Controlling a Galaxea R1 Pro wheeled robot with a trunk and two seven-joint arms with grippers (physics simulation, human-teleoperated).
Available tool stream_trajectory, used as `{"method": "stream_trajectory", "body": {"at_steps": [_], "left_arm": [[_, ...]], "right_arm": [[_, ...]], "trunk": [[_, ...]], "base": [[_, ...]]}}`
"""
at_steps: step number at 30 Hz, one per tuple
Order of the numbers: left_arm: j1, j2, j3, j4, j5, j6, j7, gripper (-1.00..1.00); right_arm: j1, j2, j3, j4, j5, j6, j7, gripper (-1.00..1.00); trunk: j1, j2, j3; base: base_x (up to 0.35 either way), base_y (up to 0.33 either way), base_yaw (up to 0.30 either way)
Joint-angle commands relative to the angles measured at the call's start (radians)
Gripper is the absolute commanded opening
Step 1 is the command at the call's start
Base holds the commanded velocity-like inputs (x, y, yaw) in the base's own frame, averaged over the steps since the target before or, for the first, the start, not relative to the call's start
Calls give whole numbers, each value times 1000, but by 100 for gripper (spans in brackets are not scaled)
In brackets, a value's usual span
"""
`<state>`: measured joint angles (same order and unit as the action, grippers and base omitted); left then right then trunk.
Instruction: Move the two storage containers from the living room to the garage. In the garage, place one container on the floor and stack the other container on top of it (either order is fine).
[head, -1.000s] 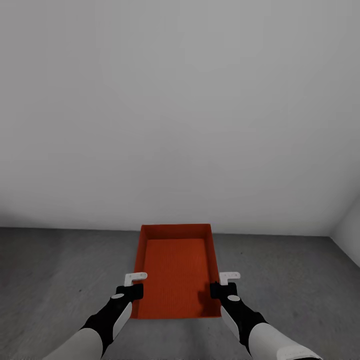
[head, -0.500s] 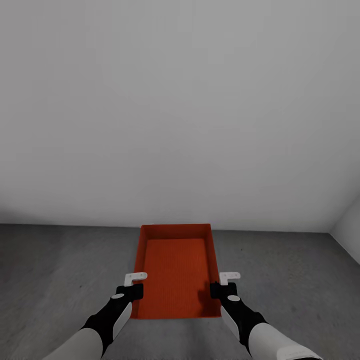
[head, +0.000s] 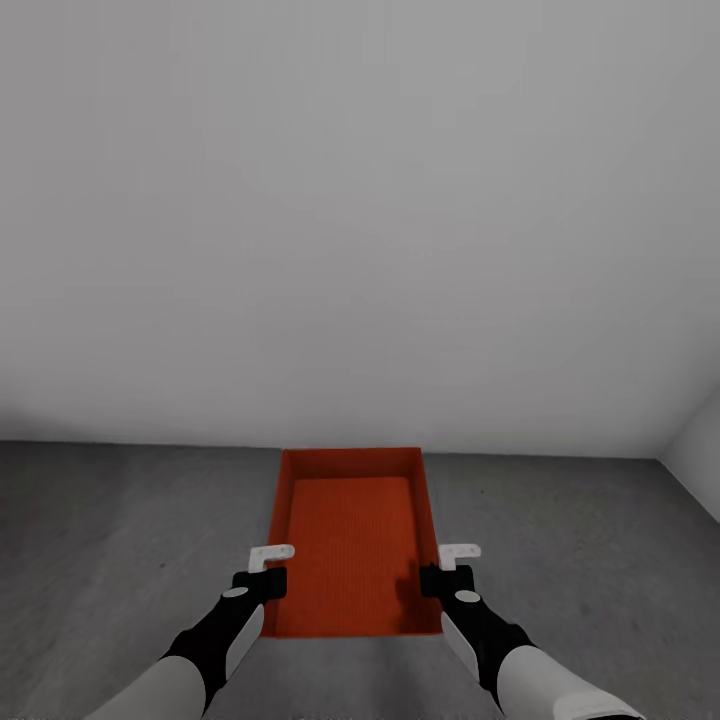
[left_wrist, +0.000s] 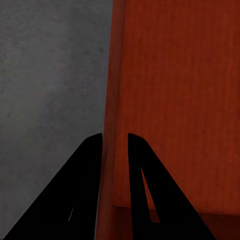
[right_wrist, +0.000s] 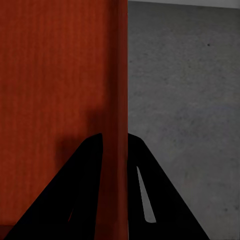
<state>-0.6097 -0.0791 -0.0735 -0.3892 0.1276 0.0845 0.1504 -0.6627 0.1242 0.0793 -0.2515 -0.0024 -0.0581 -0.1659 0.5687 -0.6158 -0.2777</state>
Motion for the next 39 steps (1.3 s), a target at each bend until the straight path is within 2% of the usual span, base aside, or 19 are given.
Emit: {"method": "stream_trajectory", "body": {"at_steps": [1, 39], "left_arm": [[-1, 12, 0, -30, -3, -32, 14, -100], [-1, 12, 0, -30, -3, -32, 14, -100]], "right_arm": [[-1, -1, 12, 5, -10, -2, -8, -100], [-1, -2, 11, 5, -10, -2, -8, -100]], "trunk": [[0, -1, -3], [0, -1, -65]], "base": [[0, 0, 0], [0, 0, 0]]}}
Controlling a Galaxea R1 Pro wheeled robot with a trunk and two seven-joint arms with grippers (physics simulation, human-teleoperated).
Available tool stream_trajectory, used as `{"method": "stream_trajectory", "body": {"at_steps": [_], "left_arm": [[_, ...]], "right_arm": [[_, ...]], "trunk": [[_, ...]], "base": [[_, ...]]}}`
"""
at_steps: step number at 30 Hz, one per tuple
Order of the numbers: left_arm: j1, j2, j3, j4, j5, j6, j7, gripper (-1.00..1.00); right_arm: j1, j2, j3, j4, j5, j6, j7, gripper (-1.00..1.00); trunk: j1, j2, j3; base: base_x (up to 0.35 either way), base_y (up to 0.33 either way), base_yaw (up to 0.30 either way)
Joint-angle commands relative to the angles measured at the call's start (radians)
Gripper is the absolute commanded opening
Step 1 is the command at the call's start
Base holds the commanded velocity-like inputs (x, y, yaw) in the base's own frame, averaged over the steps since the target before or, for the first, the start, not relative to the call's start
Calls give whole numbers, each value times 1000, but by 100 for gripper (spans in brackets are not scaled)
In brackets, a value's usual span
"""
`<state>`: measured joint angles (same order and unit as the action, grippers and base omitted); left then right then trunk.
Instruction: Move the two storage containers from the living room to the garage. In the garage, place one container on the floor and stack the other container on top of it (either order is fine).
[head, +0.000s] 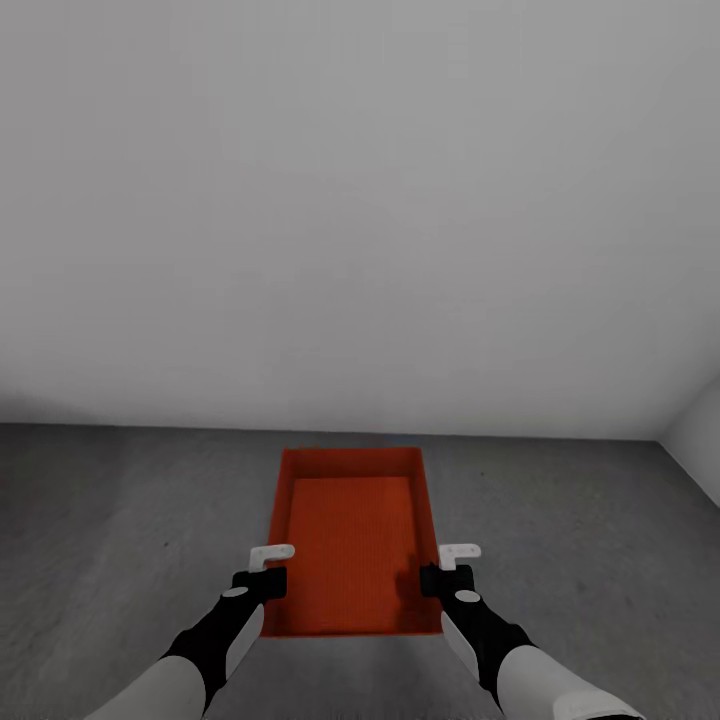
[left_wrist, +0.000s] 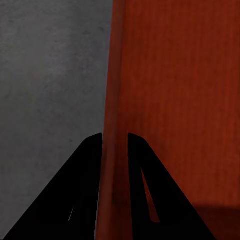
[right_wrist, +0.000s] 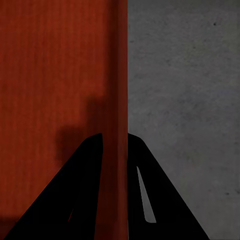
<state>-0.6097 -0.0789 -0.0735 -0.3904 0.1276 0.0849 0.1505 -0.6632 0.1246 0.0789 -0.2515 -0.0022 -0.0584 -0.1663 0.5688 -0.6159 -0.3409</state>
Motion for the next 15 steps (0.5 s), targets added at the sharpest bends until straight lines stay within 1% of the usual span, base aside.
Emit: {"method": "stream_trajectory", "body": {"at_steps": [1, 15], "left_arm": [[-1, 11, 0, -28, -3, -33, 14, -100], [-1, 11, 0, -28, -3, -33, 14, -100]], "right_arm": [[0, -2, 12, 5, -10, -2, -7, -100], [0, -3, 12, 5, -10, -3, -7, -100]], "trunk": [[0, -1, -3], [0, -1, -26]], "base": [[0, 0, 0], [0, 0, 0]]}}
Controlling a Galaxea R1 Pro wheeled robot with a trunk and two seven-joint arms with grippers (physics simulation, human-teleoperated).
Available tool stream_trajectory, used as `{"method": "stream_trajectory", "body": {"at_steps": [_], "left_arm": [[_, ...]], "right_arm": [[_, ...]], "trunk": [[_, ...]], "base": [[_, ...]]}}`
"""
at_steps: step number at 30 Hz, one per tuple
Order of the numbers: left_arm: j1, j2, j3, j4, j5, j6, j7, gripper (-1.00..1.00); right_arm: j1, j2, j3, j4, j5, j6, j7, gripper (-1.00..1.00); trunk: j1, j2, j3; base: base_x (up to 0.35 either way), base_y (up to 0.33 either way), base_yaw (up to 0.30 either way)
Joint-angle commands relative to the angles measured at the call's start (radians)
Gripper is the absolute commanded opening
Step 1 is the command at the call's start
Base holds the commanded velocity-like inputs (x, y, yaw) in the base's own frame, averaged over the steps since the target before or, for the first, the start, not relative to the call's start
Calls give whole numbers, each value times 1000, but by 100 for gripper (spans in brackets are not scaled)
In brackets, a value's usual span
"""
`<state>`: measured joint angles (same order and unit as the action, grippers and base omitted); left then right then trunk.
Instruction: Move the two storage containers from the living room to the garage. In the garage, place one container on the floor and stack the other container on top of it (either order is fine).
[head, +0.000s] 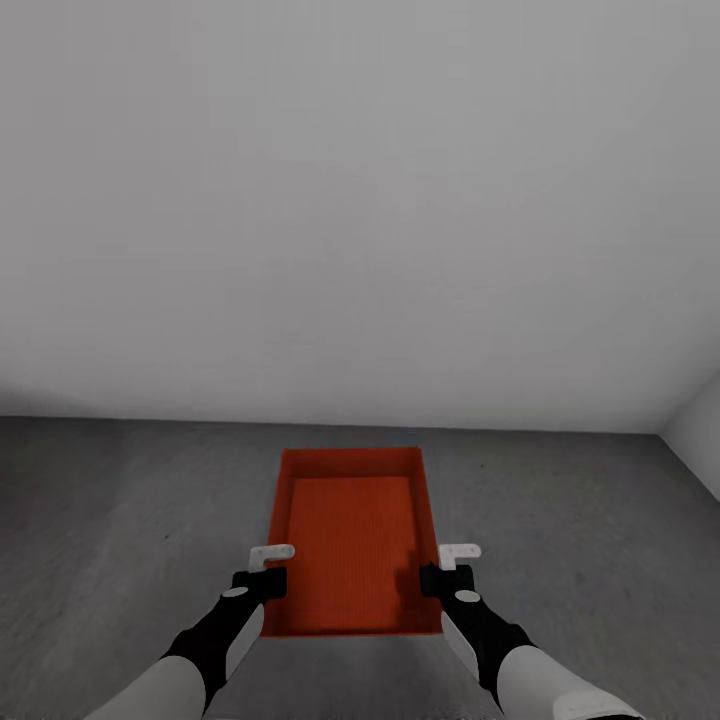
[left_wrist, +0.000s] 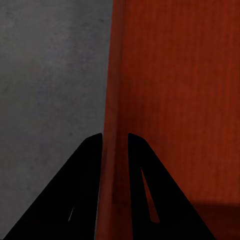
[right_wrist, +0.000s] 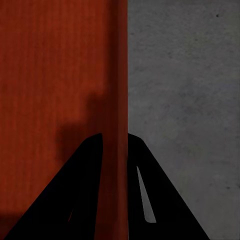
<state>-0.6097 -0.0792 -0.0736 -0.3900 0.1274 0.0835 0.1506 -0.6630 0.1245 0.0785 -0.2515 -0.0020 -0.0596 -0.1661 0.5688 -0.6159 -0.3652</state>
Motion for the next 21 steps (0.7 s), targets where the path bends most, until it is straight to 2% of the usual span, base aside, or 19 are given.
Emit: {"method": "stream_trajectory", "body": {"at_steps": [1, 21], "left_arm": [[-1, 12, 0, -29, -3, -31, 13, -100], [-1, 12, 0, -29, -3, -31, 13, -100]], "right_arm": [[0, -3, 12, 5, -10, -2, -7, -100], [0, -3, 13, 5, -10, -2, -7, -100]], "trunk": [[0, -1, -3], [0, -1, -35]], "base": [[0, 0, 0], [0, 0, 0]]}}
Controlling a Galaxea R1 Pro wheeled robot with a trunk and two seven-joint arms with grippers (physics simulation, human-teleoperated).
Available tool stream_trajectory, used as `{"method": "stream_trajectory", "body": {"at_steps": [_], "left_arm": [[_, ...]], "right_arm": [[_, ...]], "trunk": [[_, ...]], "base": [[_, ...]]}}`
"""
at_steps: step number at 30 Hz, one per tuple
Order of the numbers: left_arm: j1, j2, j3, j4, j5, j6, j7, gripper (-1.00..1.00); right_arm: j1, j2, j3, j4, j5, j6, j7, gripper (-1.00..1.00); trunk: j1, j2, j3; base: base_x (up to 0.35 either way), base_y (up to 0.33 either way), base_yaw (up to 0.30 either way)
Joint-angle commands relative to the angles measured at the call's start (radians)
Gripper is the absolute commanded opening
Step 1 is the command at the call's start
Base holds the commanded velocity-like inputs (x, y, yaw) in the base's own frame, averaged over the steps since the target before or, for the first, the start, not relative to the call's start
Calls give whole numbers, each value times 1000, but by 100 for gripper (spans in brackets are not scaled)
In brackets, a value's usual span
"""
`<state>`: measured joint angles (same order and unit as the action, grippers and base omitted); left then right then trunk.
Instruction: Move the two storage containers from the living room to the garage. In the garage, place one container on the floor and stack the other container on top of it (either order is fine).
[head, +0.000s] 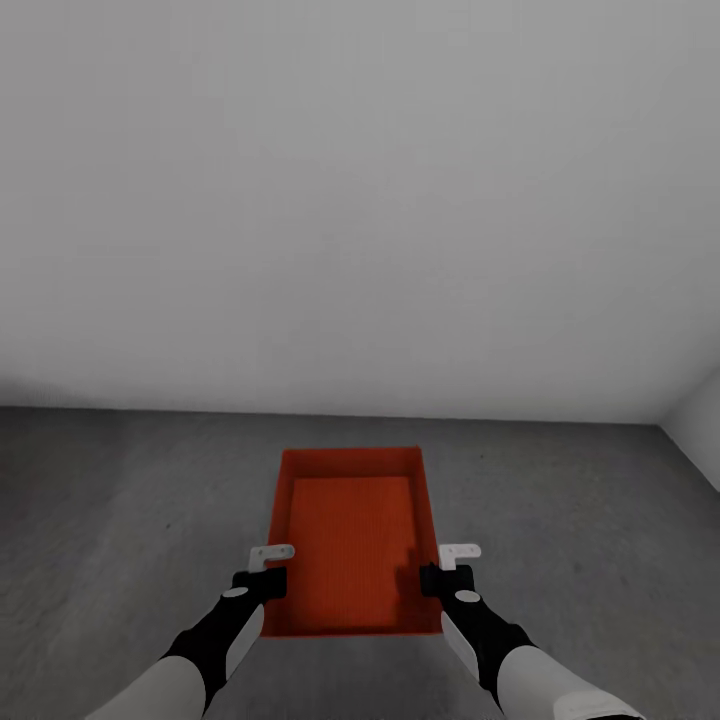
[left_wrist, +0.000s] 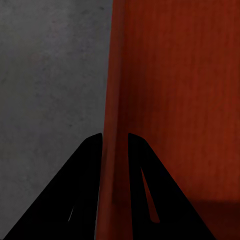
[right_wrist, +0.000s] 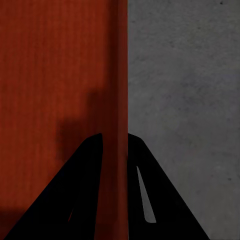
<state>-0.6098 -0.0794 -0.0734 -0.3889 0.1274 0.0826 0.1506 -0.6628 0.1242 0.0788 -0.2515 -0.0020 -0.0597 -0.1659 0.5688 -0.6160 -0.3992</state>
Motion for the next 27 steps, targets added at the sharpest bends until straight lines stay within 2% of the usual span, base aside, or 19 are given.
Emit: {"method": "stream_trajectory", "body": {"at_steps": [1, 27], "left_arm": [[-1, 12, 0, -30, -3, -30, 13, -100], [-1, 12, 0, -30, -3, -30, 13, -100]], "right_arm": [[0, -3, 12, 5, -10, -2, -7, -100], [0, -3, 13, 5, -10, -3, -8, -100]], "trunk": [[0, -1, -3], [0, -1, -44]], "base": [[0, 0, 0], [0, 0, 0]]}}
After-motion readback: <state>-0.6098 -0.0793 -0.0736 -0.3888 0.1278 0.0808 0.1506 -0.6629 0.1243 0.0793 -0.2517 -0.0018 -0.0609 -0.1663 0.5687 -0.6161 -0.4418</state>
